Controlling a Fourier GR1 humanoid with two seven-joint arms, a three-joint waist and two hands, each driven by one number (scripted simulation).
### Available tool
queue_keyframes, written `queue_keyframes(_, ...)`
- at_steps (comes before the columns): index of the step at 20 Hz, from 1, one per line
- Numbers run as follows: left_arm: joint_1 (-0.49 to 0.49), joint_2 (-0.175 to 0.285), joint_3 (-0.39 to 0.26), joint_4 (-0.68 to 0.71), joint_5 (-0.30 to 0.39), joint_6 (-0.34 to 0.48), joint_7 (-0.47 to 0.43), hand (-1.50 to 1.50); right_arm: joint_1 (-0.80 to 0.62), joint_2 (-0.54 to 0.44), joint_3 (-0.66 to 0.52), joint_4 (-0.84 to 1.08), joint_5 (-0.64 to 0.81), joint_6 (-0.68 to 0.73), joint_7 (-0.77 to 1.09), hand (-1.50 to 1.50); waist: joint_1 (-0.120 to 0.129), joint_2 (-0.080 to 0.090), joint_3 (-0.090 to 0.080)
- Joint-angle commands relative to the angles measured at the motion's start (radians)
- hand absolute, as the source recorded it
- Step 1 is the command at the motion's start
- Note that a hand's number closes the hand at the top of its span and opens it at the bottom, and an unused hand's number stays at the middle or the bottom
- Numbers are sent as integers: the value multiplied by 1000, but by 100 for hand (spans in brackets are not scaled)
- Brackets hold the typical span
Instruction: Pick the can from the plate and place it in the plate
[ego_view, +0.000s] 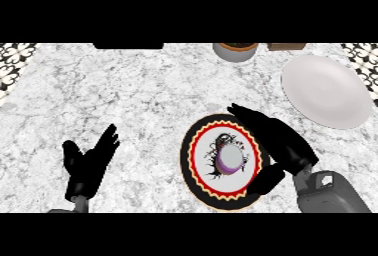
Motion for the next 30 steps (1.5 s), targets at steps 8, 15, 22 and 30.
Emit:
queue_keyframes(8,-34,-52,32,1,-53,-4,51,0,43,164,58,5,204,5,50,-150,-1,0,0)
queue_keyframes(15,4,-63,51,-1,-73,-50,-16,0,36,170,14,77,315,25,-2,-150,0,0,0)
queue_keyframes(22,29,-99,42,11,-111,-35,-16,0,20,184,-14,249,358,11,-128,-150,2,1,0)
queue_keyframes(30,-57,-74,110,59,-86,-78,13,0,60,197,85,252,476,-2,-180,150,-3,0,0)
